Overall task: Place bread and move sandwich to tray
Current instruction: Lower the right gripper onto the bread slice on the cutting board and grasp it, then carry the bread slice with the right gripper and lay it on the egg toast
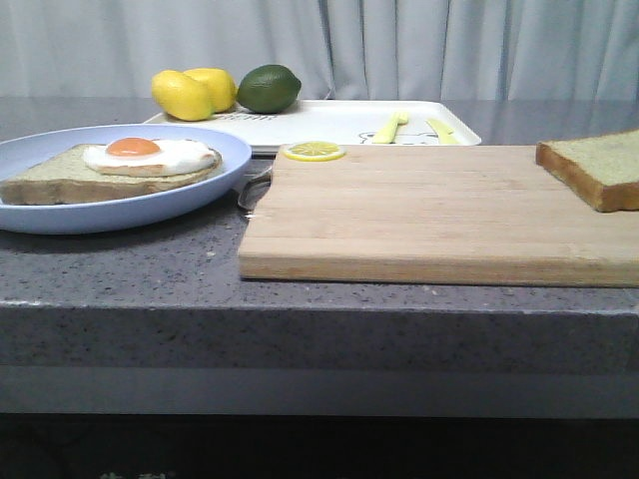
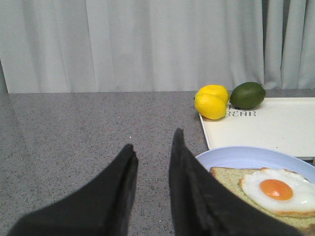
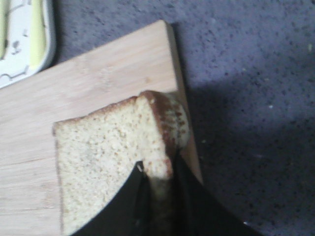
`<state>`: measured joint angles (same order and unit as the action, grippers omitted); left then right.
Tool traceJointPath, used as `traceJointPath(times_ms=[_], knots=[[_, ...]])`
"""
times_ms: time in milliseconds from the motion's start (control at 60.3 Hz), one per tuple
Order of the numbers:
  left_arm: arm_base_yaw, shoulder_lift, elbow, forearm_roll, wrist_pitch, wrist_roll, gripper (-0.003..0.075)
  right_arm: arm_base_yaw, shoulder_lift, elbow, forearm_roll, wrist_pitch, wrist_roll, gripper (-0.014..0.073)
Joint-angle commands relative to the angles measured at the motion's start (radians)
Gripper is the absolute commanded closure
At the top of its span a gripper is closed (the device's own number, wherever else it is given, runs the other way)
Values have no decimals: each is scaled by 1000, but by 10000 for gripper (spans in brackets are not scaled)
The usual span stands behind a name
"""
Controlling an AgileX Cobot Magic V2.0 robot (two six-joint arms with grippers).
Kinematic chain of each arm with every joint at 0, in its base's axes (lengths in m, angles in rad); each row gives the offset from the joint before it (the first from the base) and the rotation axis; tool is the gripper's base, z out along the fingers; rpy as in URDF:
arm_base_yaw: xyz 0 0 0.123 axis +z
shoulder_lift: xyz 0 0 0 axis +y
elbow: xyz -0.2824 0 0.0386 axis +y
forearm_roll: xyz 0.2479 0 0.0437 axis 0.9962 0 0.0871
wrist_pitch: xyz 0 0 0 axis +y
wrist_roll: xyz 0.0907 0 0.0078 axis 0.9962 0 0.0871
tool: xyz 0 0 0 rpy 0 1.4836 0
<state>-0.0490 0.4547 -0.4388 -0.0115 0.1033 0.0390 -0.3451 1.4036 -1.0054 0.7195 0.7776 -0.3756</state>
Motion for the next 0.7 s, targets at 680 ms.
traceJointPath(times_ms=[680], knots=[[-1, 11, -35, -6, -91, -7, 247, 585, -84, -126, 805, -199, -174, 663]])
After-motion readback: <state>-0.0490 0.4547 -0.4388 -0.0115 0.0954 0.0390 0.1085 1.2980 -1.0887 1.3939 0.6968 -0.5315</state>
